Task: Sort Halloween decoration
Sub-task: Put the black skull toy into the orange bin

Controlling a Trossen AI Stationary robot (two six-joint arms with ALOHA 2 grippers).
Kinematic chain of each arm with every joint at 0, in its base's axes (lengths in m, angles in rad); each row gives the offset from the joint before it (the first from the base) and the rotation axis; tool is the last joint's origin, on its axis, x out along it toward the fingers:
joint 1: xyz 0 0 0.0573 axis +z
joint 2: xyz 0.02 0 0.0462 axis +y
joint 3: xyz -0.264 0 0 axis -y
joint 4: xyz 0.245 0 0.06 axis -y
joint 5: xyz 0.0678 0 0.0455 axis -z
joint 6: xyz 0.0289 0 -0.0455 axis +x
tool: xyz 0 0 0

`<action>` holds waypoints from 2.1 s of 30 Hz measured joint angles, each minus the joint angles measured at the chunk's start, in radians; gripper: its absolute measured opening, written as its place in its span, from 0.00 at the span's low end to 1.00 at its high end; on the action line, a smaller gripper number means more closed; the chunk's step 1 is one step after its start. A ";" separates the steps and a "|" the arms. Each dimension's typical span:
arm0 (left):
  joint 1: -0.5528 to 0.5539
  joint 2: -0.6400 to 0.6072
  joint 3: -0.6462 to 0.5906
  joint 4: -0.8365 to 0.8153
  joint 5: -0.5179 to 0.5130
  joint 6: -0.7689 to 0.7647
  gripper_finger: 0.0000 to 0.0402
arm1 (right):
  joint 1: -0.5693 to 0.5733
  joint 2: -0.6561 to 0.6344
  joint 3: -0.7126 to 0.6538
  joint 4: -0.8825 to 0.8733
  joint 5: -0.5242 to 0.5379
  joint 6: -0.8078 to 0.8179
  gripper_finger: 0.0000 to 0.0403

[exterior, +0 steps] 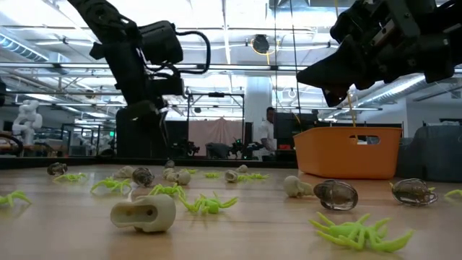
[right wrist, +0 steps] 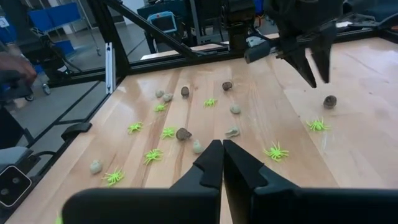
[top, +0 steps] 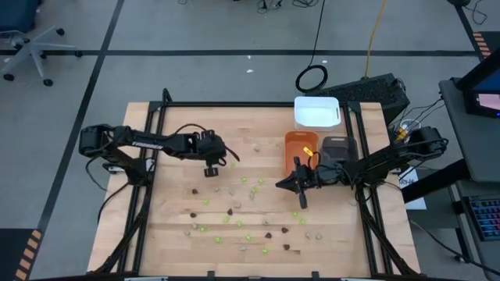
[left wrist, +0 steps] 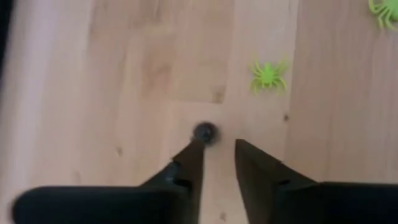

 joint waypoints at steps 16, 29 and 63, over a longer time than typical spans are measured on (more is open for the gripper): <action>0.081 0.000 0.020 0.040 0.171 0.444 0.50 | 0.001 0.000 0.000 0.000 0.000 -0.003 0.00; 0.156 0.100 0.021 0.033 0.236 0.612 0.50 | 0.001 0.000 0.000 0.000 0.000 -0.011 0.00; 0.166 0.150 0.019 0.079 0.317 0.452 0.11 | 0.030 0.000 0.000 -0.002 -0.001 -0.011 0.00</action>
